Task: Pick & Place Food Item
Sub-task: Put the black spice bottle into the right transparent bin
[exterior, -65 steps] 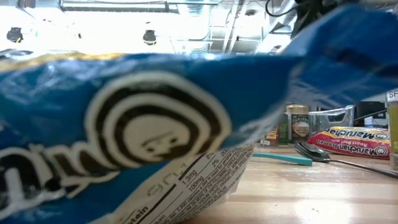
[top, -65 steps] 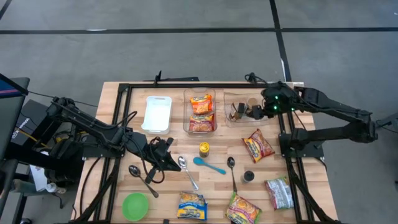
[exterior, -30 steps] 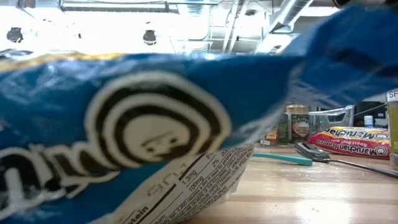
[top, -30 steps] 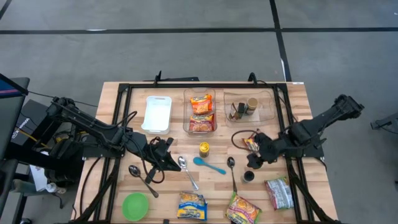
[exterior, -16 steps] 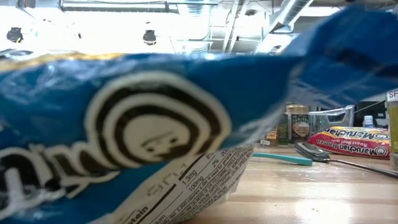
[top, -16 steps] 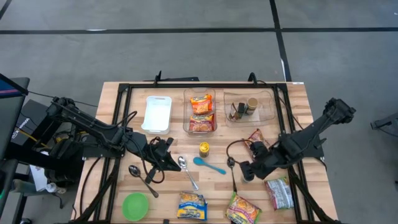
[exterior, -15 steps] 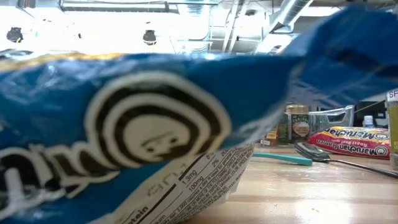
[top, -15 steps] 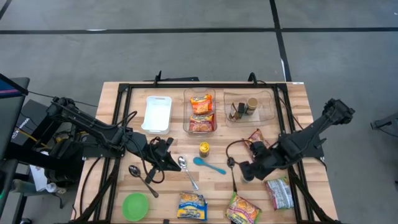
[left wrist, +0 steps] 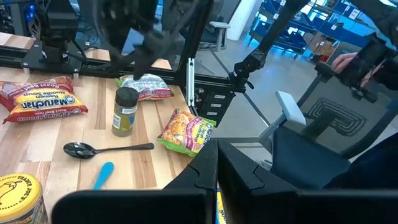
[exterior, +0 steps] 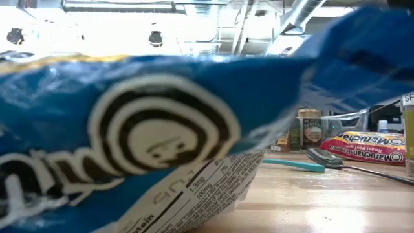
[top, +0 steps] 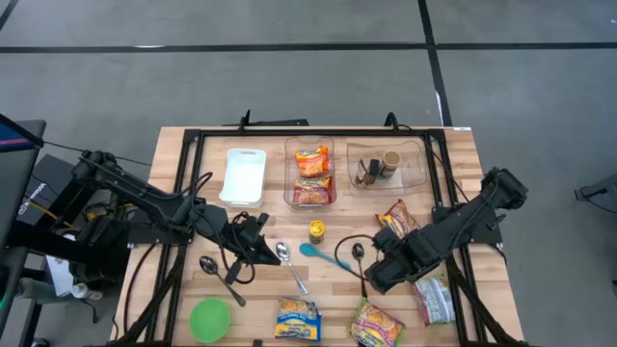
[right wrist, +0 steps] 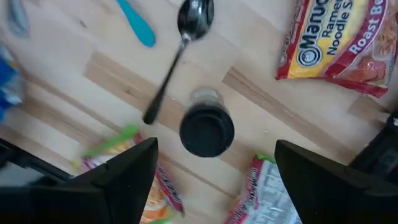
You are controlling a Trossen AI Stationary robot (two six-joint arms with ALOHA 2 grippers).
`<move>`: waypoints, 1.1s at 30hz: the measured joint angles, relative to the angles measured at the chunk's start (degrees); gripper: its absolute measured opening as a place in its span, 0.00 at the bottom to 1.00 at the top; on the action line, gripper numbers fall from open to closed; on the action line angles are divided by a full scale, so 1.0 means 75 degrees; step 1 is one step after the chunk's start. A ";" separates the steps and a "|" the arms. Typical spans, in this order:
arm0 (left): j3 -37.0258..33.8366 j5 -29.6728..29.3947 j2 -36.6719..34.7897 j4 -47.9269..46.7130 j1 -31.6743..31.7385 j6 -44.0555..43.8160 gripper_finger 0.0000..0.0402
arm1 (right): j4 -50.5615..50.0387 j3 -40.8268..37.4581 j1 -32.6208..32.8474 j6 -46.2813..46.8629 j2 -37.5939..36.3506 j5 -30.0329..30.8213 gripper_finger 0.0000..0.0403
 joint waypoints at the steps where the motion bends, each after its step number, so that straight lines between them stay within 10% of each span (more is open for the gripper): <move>1: 0.0000 0.0000 0.0000 0.0013 -0.0002 -0.0001 0.00 | 0.0019 0.0008 -0.0019 -0.0138 0.0060 -0.0075 0.79; 33: 0.0000 0.0000 0.0000 0.0089 -0.0002 -0.0001 0.00 | 0.0704 -0.0393 -0.0043 -0.0303 0.0281 0.0059 0.79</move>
